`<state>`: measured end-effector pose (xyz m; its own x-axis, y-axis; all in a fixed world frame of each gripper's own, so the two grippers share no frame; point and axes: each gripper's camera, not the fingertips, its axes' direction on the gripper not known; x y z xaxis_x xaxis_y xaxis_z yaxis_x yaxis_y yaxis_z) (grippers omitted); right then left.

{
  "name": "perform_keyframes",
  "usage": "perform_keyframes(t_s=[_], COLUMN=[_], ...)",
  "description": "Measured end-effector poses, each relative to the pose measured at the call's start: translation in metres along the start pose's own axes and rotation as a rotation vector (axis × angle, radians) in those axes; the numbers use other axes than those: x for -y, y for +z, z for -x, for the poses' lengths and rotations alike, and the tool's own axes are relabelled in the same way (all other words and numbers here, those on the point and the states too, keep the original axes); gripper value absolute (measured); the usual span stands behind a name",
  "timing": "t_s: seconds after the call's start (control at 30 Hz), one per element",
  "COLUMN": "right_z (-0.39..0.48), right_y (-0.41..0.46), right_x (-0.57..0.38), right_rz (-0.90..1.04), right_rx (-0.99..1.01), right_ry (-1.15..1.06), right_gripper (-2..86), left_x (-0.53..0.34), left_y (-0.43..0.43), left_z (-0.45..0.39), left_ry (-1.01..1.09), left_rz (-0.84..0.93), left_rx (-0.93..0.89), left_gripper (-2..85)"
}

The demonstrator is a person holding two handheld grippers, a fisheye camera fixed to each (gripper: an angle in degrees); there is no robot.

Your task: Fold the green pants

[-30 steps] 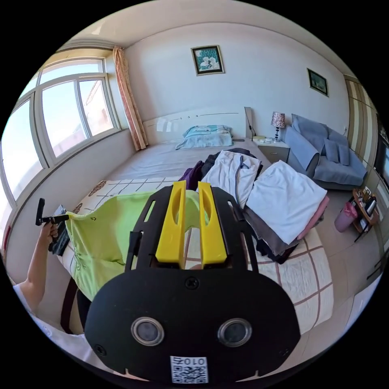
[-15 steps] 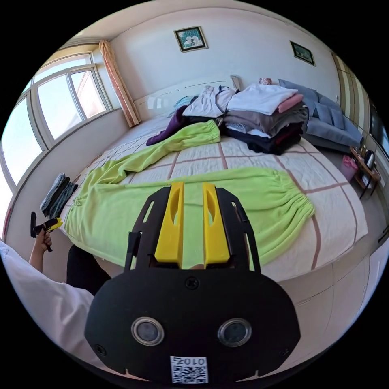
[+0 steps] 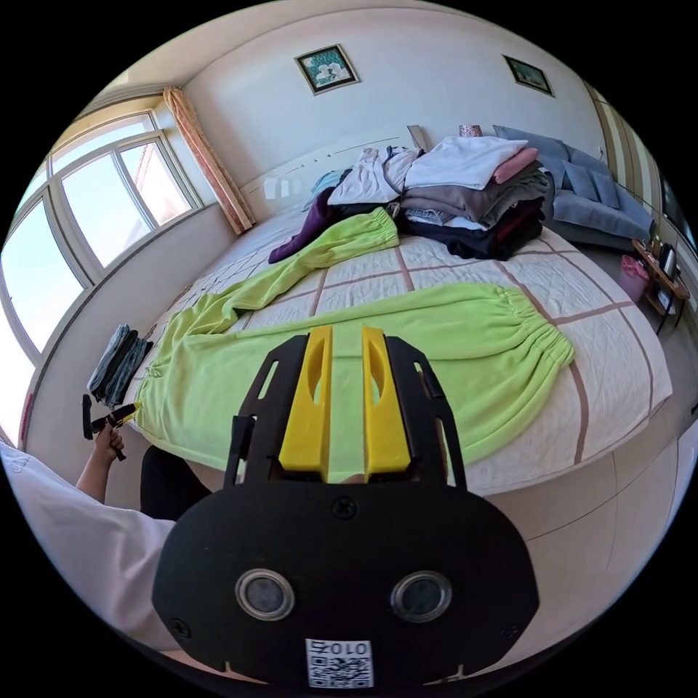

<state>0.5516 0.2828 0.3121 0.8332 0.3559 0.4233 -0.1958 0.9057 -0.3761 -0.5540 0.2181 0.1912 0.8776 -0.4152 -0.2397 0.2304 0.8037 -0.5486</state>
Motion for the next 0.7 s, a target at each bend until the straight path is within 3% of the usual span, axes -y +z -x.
perform_keyframes(t_s=[0.17, 0.4, 0.57, 0.7], right_z=[-0.015, -0.029, -0.066, -0.078], right_y=[0.004, 0.006, -0.002, -0.004], right_x=[-0.01, -0.012, -0.01, 0.001], right_rz=[0.025, 0.021, -0.012, -0.023], right_rx=[-0.015, -0.064, -0.023, -0.091], right_ry=[0.047, 0.089, 0.242, 0.31], right_gripper=[6.6, 7.2, 7.0, 8.4], left_x=[-0.014, -0.042, -0.023, 0.021], left_y=[-0.023, -0.009, -0.057, -0.12], left_z=[0.004, 0.085, 0.091, 0.101], left_ry=[-0.075, -0.398, -0.257, -0.125], left_rz=[-0.023, -0.065, -0.165, -0.296], left_rx=[-0.103, -0.576, -0.442, -0.514], left_gripper=[14.5, 6.5, 1.9, 0.1])
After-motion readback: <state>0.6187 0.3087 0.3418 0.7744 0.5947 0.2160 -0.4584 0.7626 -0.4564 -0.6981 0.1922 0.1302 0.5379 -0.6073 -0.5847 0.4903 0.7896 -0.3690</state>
